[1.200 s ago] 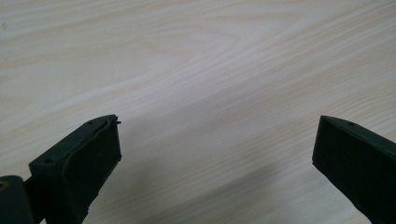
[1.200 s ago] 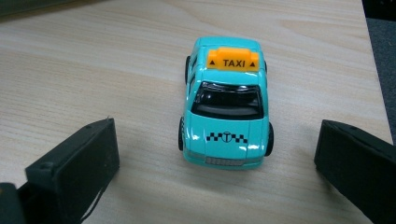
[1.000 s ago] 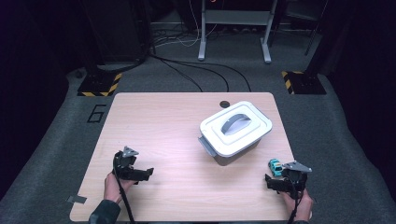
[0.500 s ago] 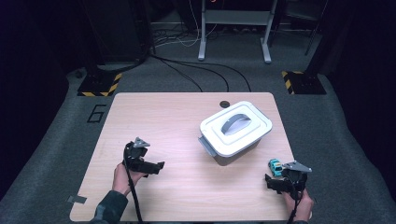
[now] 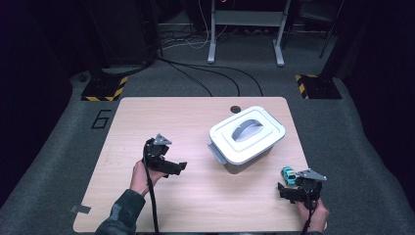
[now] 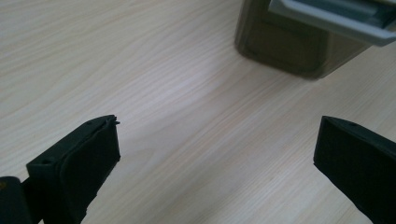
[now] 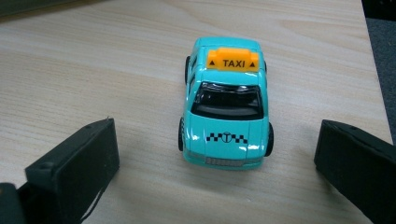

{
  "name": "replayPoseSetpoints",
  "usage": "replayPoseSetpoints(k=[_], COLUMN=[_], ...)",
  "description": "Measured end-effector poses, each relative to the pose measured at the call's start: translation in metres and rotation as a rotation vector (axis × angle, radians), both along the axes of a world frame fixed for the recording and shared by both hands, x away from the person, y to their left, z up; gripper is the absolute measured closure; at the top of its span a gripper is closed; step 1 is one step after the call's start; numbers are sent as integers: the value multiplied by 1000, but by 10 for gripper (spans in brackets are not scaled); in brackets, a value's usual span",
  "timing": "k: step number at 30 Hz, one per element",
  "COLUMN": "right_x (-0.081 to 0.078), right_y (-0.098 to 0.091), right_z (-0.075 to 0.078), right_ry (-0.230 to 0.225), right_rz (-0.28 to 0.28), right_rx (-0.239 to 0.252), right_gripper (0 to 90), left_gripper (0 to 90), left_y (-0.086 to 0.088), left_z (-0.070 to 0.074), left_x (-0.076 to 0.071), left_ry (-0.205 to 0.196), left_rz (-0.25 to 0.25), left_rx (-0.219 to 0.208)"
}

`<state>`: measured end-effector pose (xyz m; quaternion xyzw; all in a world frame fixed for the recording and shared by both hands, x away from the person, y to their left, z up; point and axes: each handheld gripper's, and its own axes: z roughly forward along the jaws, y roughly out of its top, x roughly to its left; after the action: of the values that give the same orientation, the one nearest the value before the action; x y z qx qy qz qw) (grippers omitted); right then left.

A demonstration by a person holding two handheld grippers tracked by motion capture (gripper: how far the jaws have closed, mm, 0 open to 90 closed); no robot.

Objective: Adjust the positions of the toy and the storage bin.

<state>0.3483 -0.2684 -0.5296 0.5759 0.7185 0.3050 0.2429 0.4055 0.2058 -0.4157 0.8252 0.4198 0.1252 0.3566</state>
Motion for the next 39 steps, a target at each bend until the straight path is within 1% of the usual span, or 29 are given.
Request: replayPoseSetpoints(k=[1,3,4,5,12,13,16,17,19,20,22,23,24,26,27,28,29,31,33,35,38,39], right_x=[0,0,0,0,0,0,0,0,0,0,0,1,1,1,1,1,1,1,1,1,1,1], right_y=[0,0,0,0,0,0,0,0,0,0,0,0,0,0,0,0,0,0,0,0,0,0], right_z=[0,0,0,0,0,0,0,0,0,0,0,0,0,0,0,0,0,0,0,0,0,0], right_ry=[0,0,1,0,1,1,1,1,0,0,0,0,0,0,0,0,0,0,0,0,0,0], right_rz=[1,0,0,1,0,0,-3,-4,-4,-3,-4,-2,-5,-5,-5,-5,-5,-6,-6,-7,-6,-7], right_rx=[1,0,0,0,-1,-1,0,0,-1,-1,-1,-3,-2,-2,-2,-2,-2,-2,-2,-2,-2,-2], right_gripper=[0,0,0,0,0,0,0,0,0,0,0,0,0,0,0,0,0,0,0,0,0,0], left_gripper=[3,3,3,3,3,3,3,3,3,3,0,0,0,0,0,0,0,0,0,0,0,0], left_y=[-5,-9,-9,-13,-28,-30,-37,-37,-44,-46,-48,-51,-53,-55,-59,-59,-63,-66,-74,-81,-93,-97], left_z=[6,11,11,17,36,39,46,46,53,55,58,62,65,67,70,70,73,74,76,77,76,75], left_x=[2,4,4,6,15,17,20,20,22,23,23,26,27,29,33,33,37,39,43,46,49,51], left_ry=[-6,-12,-12,-15,-35,-40,-47,-47,-55,-61,-66,-81,-82,-82,-91,-91,-92,-95,-102,-116,-122,-120], left_rz=[-10,-19,-19,-29,-64,-60,-74,-74,-87,-88,-95,-105,-106,-114,-126,-126,-128,-128,-137,-140,-145,-154], left_rx=[-6,-8,-8,-7,6,-2,0,0,5,-7,-8,-19,-23,-30,-32,-32,-44,-50,-64,-66,-67,-65])
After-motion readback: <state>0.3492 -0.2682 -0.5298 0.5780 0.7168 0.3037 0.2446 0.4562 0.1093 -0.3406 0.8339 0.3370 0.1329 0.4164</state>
